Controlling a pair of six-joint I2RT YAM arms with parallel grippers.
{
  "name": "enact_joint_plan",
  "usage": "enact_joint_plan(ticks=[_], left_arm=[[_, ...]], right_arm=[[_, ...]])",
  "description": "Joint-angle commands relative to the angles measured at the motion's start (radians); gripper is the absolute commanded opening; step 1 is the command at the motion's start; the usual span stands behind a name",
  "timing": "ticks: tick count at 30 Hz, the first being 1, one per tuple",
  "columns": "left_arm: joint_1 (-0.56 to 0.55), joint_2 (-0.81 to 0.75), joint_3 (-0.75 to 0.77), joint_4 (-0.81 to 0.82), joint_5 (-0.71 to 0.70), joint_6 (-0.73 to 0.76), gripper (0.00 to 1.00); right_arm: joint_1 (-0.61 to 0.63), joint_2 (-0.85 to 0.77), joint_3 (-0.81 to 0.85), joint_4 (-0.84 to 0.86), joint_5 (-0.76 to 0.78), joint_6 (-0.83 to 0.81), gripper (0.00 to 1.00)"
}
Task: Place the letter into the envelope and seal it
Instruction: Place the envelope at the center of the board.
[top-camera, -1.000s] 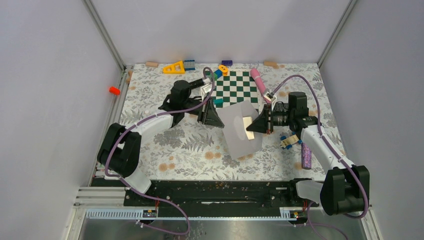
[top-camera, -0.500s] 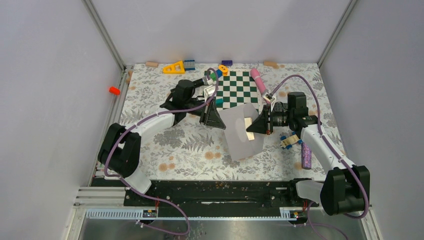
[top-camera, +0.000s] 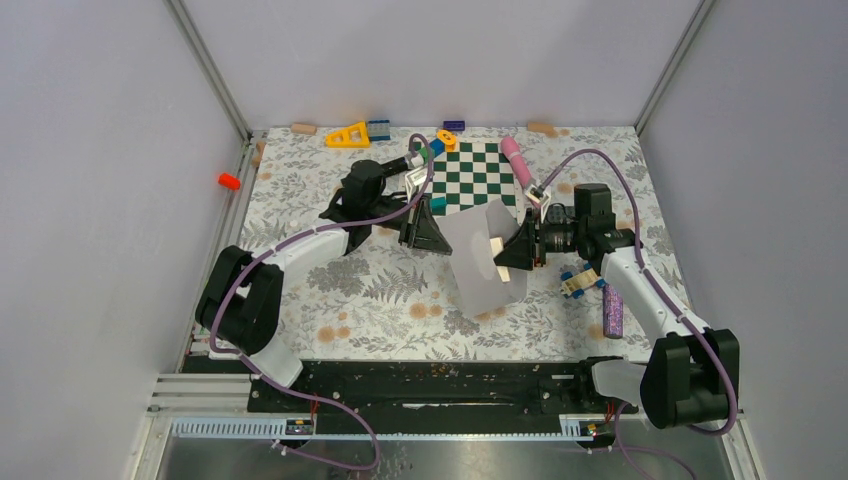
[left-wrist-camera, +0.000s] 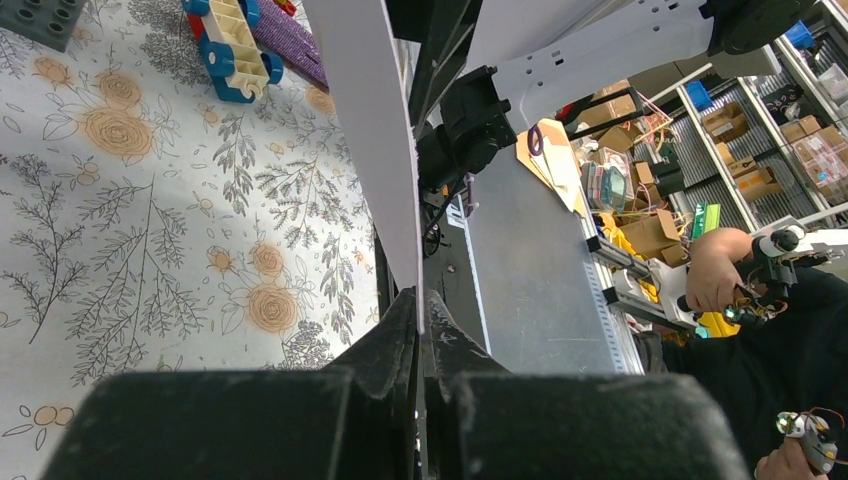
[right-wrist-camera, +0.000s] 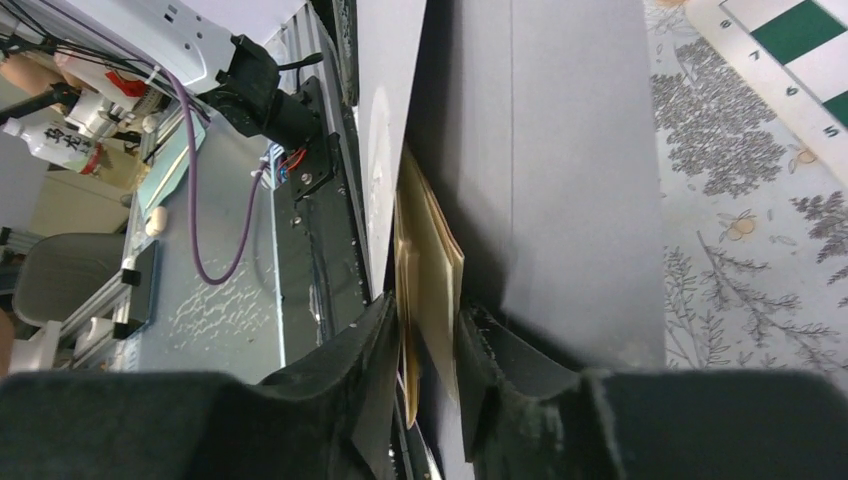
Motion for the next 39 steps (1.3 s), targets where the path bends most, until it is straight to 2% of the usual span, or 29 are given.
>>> enact_joint_plan(ticks=[1,6,13,16,27,30,33,35,39], left_arm=[[0.002,-0.005,0.022,-0.021,0.015,0.058,0.00],[0.003,-0.004,0.022,-0.028,0.014,0.066,0.00],[0.003,0.009,0.023,-0.074,0.002,0.111,0.00],[0.003,0.036,0.015,-0.032,0.012,0.080,0.00],[0.011,0.089,-0.073,0.460,0.038,-0.297,0.00],[0.018,0.116,-0.090,0.622,0.044,-0.425,0.00],[0.024,0.166,-0.099,0.875,0.049,-0.630,0.00],[0.025,0.209,-0.087,1.071,0.058,-0.777,0.00],[0.028,0.231,-0.086,1.072,0.045,-0.788,0.00]], right_arm=[[0.012,0.001,0.074,-0.059,0.027,-0.048,0.39],[0.008,-0.021,0.092,-0.102,0.067,-0.082,0.44],[-0.006,-0.013,0.098,-0.137,0.100,-0.121,0.40],[-0.006,-0.001,0.101,-0.160,0.106,-0.145,0.40],[-0.006,0.056,0.119,-0.240,0.139,-0.230,0.38],[-0.006,0.067,0.121,-0.242,0.145,-0.229,0.38],[-0.006,0.076,0.121,-0.242,0.147,-0.230,0.38],[-0.006,0.083,0.120,-0.242,0.142,-0.229,0.34],[-0.006,0.097,0.127,-0.242,0.118,-0.217,0.13]])
